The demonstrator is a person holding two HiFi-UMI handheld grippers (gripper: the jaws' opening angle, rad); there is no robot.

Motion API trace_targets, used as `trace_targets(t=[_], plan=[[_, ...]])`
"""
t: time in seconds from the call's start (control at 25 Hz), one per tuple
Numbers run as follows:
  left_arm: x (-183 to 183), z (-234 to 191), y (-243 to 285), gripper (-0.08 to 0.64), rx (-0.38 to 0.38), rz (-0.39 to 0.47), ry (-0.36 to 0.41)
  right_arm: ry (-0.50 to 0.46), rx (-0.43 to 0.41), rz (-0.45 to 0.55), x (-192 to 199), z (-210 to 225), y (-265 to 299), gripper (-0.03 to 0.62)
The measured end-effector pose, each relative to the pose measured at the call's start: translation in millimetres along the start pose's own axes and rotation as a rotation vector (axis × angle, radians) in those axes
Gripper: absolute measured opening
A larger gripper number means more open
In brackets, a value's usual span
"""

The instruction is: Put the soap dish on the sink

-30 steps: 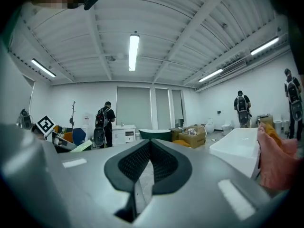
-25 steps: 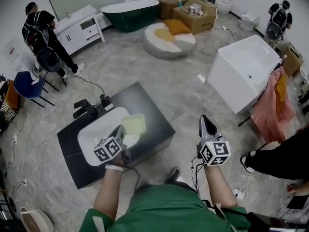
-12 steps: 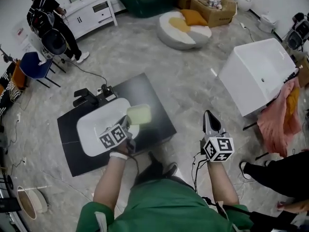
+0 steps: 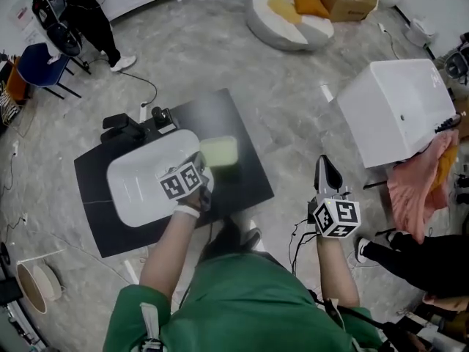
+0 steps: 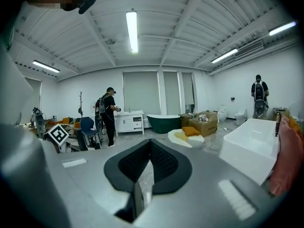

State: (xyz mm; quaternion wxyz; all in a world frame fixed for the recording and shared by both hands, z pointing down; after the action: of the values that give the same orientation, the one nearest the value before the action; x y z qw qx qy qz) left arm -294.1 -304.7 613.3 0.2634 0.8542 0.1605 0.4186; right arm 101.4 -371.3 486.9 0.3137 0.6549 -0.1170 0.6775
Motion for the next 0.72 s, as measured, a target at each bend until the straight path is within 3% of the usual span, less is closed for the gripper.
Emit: trace_targets(t=[0.36, 0.72], plan=[[-8.0, -17.1, 79.1, 0.018, -0.044, -0.068, 0.018, 0.007, 0.001, -0.088, 13.9, 0.5, 63.1, -0.002], [-4.4, -24.8, 117.8, 0.020, -0.085, -0.102, 0.063, 0.021, 0.007, -0.124, 27.7, 2.2, 87.3, -0.002]])
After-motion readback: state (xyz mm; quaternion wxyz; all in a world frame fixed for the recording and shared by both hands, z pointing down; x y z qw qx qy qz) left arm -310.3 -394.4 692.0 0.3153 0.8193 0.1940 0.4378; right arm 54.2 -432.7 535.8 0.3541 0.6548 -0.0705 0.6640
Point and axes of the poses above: the fingertips, and each gripper's own axes: y forward along the fingers, z to its right, x out of its underside, the point moved 10 cm from there along -y, backward along the fingers, and after that the axes turned 2 degrees about -x, right-handed, at the moved point
